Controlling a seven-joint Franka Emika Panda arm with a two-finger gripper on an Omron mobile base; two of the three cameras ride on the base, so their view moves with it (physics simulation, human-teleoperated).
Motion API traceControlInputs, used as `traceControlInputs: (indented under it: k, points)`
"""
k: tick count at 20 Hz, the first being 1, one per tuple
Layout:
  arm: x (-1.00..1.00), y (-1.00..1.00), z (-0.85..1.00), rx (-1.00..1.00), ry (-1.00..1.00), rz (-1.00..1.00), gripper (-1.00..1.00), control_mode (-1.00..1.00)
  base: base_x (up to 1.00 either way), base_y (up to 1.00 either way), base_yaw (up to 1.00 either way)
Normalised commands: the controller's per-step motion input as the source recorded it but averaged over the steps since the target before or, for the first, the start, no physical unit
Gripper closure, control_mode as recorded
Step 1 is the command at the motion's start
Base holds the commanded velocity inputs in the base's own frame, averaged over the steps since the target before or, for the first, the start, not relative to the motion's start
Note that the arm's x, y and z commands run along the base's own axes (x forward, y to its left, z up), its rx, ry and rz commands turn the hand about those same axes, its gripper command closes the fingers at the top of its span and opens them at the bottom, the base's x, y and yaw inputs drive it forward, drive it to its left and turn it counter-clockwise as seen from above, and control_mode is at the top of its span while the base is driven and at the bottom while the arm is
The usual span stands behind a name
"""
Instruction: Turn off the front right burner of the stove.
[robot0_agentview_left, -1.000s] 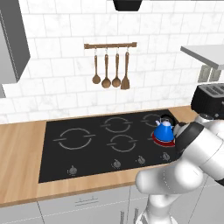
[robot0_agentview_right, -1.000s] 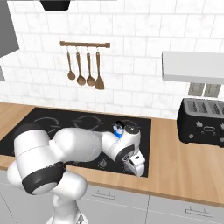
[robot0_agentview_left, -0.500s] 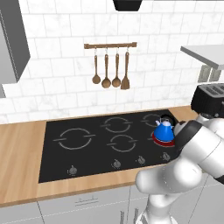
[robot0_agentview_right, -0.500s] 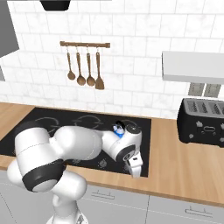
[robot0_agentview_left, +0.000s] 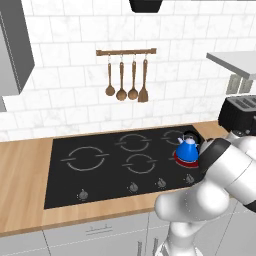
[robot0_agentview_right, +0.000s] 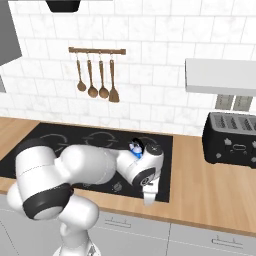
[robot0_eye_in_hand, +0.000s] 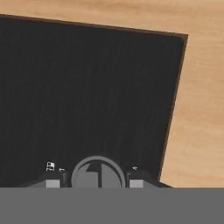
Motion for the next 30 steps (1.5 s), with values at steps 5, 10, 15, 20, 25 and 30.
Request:
traceControlInputs:
  k: [5,10,15,20,25,30]
  points:
    - [-0.01,0.00,0.00,0.00,0.01,-0.36,1.00,-1.00,0.00,0.00,0.00]
    - [0.00,0.00,0.00,0.00,0.06,-0.35,1.00,-1.00,0.00,0.00,0.00]
    - [0.00,0.00,0.00,0.02,0.08,-0.39,1.00,-1.00,0.00,0.00,0.00]
    - [0.00,0.00,-0.01,0.06,0.08,-0.41,1.00,-1.00,0.00,0.00,0.00]
    - [0.00,0.00,-0.04,0.08,0.08,-0.43,1.00,-1.00,0.00,0.00,0.00]
    - [-0.03,0.00,-0.05,0.09,0.07,-0.47,1.00,-1.00,0.00,0.00,0.00]
